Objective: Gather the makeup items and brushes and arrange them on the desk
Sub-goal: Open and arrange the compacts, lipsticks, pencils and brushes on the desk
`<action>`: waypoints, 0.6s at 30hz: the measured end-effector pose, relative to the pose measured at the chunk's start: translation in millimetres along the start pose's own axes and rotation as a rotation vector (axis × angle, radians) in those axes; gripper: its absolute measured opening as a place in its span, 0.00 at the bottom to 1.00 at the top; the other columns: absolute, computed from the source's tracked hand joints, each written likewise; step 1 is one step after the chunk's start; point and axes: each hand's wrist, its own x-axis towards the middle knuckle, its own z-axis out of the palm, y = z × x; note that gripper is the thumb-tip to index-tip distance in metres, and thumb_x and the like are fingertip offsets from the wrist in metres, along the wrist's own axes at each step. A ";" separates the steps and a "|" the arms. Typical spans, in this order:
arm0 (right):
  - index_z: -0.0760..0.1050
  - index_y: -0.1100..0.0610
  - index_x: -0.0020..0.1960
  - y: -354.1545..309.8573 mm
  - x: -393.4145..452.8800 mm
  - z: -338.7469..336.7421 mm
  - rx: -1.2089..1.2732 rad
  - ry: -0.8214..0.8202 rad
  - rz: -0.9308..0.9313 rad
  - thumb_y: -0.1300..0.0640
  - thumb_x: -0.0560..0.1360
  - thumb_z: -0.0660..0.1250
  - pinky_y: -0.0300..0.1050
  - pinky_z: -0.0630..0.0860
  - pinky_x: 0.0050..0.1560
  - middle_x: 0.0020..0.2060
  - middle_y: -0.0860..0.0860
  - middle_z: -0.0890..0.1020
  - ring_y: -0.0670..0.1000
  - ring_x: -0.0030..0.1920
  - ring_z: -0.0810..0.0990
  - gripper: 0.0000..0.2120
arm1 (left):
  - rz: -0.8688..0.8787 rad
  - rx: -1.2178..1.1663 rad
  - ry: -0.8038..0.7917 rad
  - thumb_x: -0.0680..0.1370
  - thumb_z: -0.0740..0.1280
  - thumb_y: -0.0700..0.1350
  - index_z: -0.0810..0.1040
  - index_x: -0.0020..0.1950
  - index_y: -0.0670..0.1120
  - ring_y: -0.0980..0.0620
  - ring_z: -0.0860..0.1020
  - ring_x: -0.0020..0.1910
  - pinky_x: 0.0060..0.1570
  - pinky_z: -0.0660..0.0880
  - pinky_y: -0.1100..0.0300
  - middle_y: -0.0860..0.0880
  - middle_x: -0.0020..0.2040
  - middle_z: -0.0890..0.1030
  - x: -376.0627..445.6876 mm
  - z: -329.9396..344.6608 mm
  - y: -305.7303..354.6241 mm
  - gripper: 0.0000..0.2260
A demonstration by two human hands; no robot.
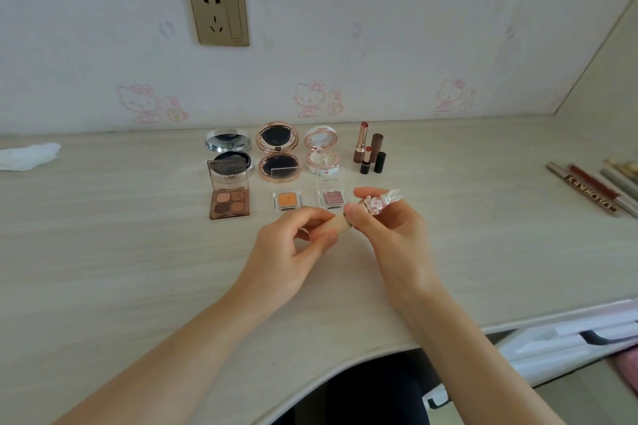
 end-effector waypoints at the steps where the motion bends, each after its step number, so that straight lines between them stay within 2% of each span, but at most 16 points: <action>1: 0.80 0.51 0.52 0.3 0.4 -0.7 0.016 0.001 0.006 0.58 0.68 0.74 0.45 0.78 0.53 0.41 0.49 0.84 0.49 0.47 0.83 0.13 | -0.004 -0.003 0.004 0.75 0.70 0.43 0.81 0.55 0.48 0.58 0.79 0.49 0.52 0.75 0.63 0.57 0.48 0.83 0.1 -0.3 -0.3 0.09; 4: 0.77 0.53 0.58 -0.5 0.8 -2.8 0.124 -0.059 0.032 0.61 0.68 0.73 0.41 0.78 0.54 0.47 0.52 0.85 0.51 0.53 0.83 0.19 | -0.030 -0.012 0.011 0.76 0.70 0.43 0.81 0.56 0.48 0.57 0.80 0.48 0.52 0.76 0.60 0.56 0.48 0.83 1.4 -1.2 -1.6 0.09; 6: 0.78 0.53 0.56 -0.7 0.7 -2.4 0.099 -0.060 0.022 0.60 0.68 0.72 0.43 0.78 0.55 0.48 0.51 0.85 0.51 0.53 0.83 0.17 | -0.029 -0.014 0.009 0.76 0.70 0.43 0.80 0.56 0.48 0.57 0.80 0.48 0.52 0.76 0.60 0.56 0.48 0.83 1.4 -0.9 -1.5 0.09; 9: 0.79 0.55 0.49 0.1 0.3 -0.4 0.001 0.000 0.007 0.58 0.68 0.74 0.48 0.77 0.53 0.38 0.48 0.84 0.48 0.44 0.82 0.10 | 0.000 0.003 0.008 0.75 0.70 0.43 0.80 0.55 0.48 0.58 0.79 0.48 0.51 0.74 0.65 0.57 0.48 0.82 0.0 0.3 -0.8 0.09; 11: 0.78 0.56 0.47 1.0 0.5 -0.2 -0.008 0.021 0.011 0.60 0.69 0.74 0.50 0.77 0.53 0.36 0.48 0.82 0.48 0.42 0.81 0.08 | 0.014 0.015 0.014 0.75 0.71 0.43 0.80 0.55 0.49 0.59 0.79 0.48 0.51 0.73 0.67 0.57 0.47 0.82 -0.6 0.4 -0.9 0.09; 16: 0.76 0.56 0.57 -1.4 0.0 -1.9 0.100 -0.054 0.024 0.63 0.70 0.72 0.43 0.78 0.56 0.50 0.53 0.85 0.53 0.54 0.83 0.16 | -0.013 0.012 0.049 0.75 0.71 0.42 0.80 0.55 0.49 0.58 0.79 0.48 0.51 0.74 0.64 0.57 0.48 0.82 0.5 -0.7 -2.2 0.09; 18: 0.77 0.54 0.53 -1.9 0.0 -1.1 0.065 -0.060 0.001 0.59 0.68 0.72 0.40 0.78 0.53 0.50 0.51 0.85 0.51 0.54 0.82 0.14 | -0.011 0.015 0.046 0.75 0.71 0.42 0.80 0.55 0.48 0.58 0.79 0.48 0.51 0.74 0.65 0.57 0.48 0.82 0.3 -0.3 -1.8 0.10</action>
